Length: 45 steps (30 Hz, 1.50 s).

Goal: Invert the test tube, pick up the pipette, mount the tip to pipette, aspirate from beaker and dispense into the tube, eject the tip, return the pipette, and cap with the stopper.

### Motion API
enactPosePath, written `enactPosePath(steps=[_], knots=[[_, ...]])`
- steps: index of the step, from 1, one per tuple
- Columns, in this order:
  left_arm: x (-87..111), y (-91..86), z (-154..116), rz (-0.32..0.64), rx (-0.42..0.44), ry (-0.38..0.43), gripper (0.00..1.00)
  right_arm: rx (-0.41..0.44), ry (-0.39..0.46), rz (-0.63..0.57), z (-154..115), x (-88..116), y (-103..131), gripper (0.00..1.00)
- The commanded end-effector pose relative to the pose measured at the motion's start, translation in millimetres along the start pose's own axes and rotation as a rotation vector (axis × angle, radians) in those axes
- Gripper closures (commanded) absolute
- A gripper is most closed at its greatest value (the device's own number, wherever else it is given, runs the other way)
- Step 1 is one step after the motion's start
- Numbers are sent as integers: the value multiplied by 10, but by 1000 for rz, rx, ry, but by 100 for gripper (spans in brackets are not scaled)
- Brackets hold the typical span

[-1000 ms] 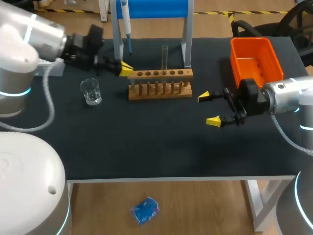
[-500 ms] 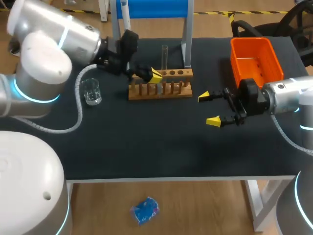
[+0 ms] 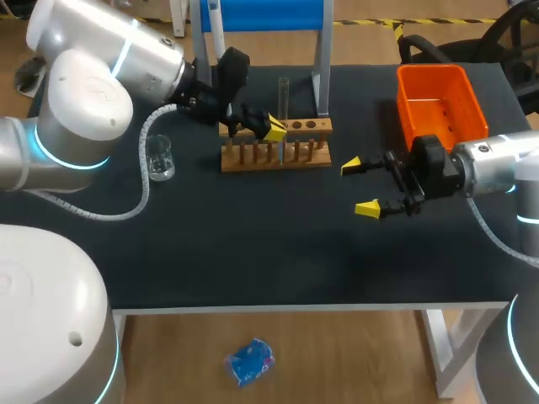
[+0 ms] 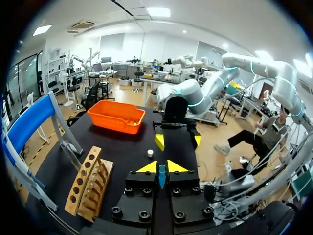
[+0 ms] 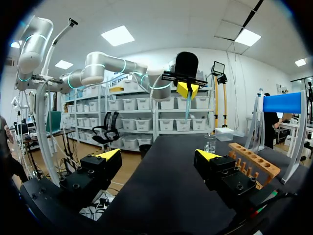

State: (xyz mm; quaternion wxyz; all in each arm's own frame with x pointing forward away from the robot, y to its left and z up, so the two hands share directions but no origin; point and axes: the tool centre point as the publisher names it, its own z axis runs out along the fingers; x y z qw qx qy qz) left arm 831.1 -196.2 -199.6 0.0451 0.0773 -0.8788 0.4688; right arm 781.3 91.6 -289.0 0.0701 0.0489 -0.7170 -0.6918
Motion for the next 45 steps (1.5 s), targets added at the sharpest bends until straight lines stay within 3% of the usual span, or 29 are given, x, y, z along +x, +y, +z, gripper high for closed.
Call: enactPosePath(steps=[1, 13, 26, 33, 35, 40, 42, 45], knots=[[-39, -29, 123, 10, 5, 25, 100, -2, -13, -4, 83, -43, -2, 0], [24, -1, 268, 21, -12, 81, 100, 6, -53, -11, 428, -213, 89, 0], [66, 24, 329, 22, -10, 61, 100, -29, -86, -24, 683, -368, 187, 0], [70, 50, 365, 20, 4, 69, 100, -37, -79, -34, 795, -422, 237, 12], [70, 59, 372, 20, 7, 71, 100, -39, -76, -33, 829, -437, 249, 28], [90, 59, 378, 21, 8, 71, 100, -25, -68, -36, 888, -505, 270, 32], [97, 61, 373, 21, 8, 68, 100, -25, -69, -35, 897, -529, 275, 50], [106, 69, 375, 20, 8, 68, 100, -27, -71, -33, 913, -543, 283, 51]])
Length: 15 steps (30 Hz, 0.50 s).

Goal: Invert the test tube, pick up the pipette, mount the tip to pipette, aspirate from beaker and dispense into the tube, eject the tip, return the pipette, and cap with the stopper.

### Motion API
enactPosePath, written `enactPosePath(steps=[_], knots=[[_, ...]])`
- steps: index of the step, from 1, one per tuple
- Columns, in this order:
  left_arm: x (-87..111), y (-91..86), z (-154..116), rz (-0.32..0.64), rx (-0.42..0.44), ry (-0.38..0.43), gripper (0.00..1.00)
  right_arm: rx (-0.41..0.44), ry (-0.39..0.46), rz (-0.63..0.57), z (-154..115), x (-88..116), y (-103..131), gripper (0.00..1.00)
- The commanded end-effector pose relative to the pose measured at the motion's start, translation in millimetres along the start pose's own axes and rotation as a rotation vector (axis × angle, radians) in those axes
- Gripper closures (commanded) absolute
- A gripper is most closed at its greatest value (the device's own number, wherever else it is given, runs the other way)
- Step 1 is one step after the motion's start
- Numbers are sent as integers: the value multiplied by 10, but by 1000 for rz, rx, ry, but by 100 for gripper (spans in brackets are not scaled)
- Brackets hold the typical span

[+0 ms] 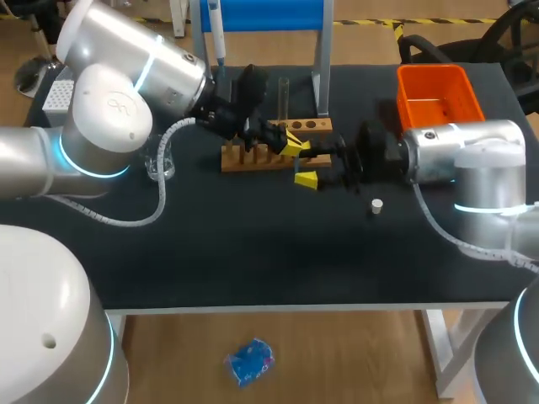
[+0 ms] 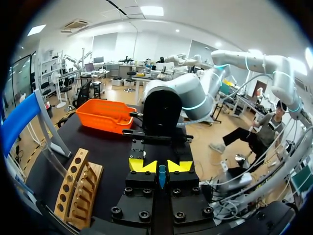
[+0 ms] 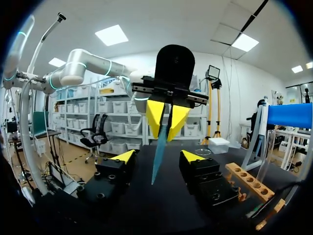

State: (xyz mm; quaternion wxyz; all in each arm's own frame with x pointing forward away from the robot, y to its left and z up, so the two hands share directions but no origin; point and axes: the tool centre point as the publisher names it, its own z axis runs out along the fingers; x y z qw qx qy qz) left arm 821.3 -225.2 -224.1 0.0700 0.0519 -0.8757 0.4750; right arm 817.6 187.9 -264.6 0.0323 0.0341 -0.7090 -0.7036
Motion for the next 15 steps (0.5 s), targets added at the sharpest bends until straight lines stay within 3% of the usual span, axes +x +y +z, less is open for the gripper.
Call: enactPosePath(steps=[1, 15], knots=[[22, 12, 1, -3, 1, 0, 100, -2, 2, 1, 37, -27, -10, 52], [28, 40, 33, -11, -1, 9, 100, -1, 3, 17, 82, -64, -4, 53]])
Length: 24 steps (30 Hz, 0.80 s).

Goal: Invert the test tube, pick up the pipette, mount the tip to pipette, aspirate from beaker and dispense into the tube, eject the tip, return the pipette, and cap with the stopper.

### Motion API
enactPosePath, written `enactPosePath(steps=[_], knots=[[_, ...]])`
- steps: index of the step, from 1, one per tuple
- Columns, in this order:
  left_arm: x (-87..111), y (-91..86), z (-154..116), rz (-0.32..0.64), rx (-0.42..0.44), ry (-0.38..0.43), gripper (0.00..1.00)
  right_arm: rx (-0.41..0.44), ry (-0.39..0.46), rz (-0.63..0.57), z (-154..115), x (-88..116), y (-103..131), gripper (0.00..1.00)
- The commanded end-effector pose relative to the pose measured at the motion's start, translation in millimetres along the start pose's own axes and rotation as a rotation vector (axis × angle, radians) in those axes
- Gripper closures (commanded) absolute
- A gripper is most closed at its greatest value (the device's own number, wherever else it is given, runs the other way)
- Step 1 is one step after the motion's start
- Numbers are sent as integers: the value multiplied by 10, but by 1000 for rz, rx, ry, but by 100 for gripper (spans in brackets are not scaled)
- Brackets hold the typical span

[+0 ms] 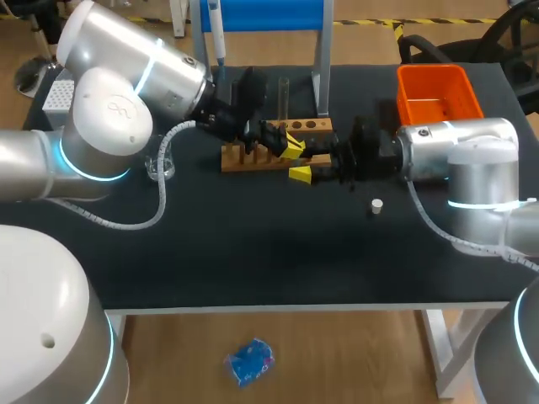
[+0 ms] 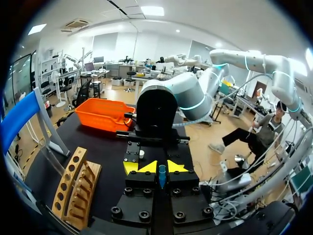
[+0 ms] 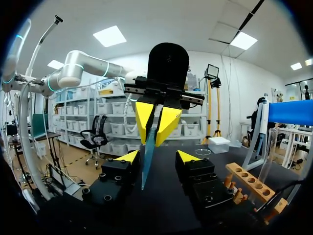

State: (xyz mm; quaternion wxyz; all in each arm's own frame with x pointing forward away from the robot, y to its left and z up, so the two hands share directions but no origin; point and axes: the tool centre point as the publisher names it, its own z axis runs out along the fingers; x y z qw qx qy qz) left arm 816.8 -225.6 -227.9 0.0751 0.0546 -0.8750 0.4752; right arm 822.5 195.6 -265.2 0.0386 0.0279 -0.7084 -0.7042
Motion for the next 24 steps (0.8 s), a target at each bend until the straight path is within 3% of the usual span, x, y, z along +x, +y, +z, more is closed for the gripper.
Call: enactPosePath(steps=[1, 3, 7, 10, 11, 24], knots=[[-12, 5, 3, -2, -2, 2, 100, 3, 3, -1, 14, -17, 3, 53], [-13, 6, 1, -2, -2, 1, 100, 4, 4, -1, 16, -18, 6, 54], [-18, 6, -3, -2, -3, 1, 100, 8, 4, 2, 18, -32, 2, 66], [-20, 7, -6, -3, -4, -1, 100, 11, 3, 5, 19, -30, -5, 88], [-22, 9, -8, -4, -3, 1, 100, 11, 3, 6, 19, -29, -6, 100], [-57, 36, 34, -27, -13, 28, 100, 15, 6, 19, 29, -38, -22, 100]])
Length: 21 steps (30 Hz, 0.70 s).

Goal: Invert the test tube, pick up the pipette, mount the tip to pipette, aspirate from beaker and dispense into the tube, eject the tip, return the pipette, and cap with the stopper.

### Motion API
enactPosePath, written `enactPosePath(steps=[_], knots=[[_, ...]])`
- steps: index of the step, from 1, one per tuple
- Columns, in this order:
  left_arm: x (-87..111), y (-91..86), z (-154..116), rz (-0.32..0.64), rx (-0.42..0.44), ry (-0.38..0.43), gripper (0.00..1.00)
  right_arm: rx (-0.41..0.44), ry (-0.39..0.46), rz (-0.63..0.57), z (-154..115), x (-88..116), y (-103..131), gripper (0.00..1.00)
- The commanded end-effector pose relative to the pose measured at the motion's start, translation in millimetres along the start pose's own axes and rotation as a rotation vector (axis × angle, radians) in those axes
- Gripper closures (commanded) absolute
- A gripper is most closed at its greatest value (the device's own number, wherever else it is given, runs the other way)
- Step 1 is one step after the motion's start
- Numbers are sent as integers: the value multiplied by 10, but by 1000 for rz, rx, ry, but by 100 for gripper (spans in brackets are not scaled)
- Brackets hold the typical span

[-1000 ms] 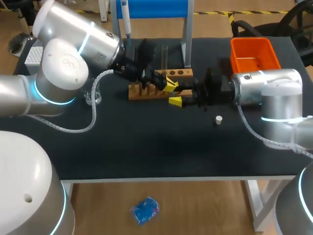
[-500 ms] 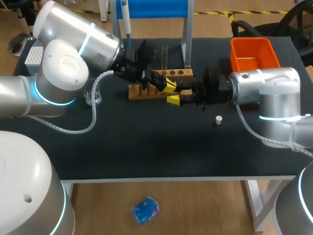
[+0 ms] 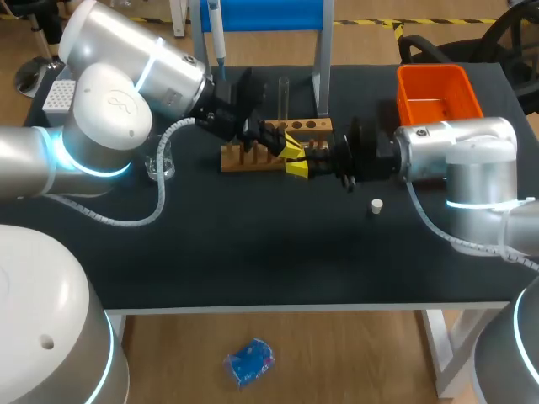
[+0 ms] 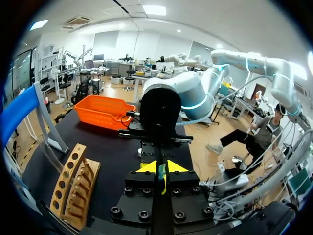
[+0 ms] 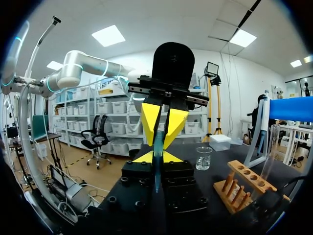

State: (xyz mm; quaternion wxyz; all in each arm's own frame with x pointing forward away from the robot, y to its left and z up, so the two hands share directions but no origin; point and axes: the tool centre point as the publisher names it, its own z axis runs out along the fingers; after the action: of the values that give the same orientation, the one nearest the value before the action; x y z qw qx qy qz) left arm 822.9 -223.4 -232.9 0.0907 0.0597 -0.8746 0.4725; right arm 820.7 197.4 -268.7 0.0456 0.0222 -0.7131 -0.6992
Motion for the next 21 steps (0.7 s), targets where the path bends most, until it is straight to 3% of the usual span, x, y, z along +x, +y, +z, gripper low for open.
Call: enactPosePath(steps=[1, 2, 9, 16, 21], knots=[[10, -12, 31, -7, -3, -7, 74, 3, 4, 2, 9, -60, 13, 100], [8, -21, 18, 4, 12, -30, 0, 3, 4, 2, 9, -61, 12, 100], [27, -141, -241, 90, 36, -221, 0, 1, -1, 9, -50, -32, -50, 100], [-100, -217, -573, 120, 63, -406, 0, -25, -12, 18, -212, 73, -143, 100], [-200, -189, -676, 106, 90, -461, 0, -26, -20, 19, -398, 141, -177, 100]])
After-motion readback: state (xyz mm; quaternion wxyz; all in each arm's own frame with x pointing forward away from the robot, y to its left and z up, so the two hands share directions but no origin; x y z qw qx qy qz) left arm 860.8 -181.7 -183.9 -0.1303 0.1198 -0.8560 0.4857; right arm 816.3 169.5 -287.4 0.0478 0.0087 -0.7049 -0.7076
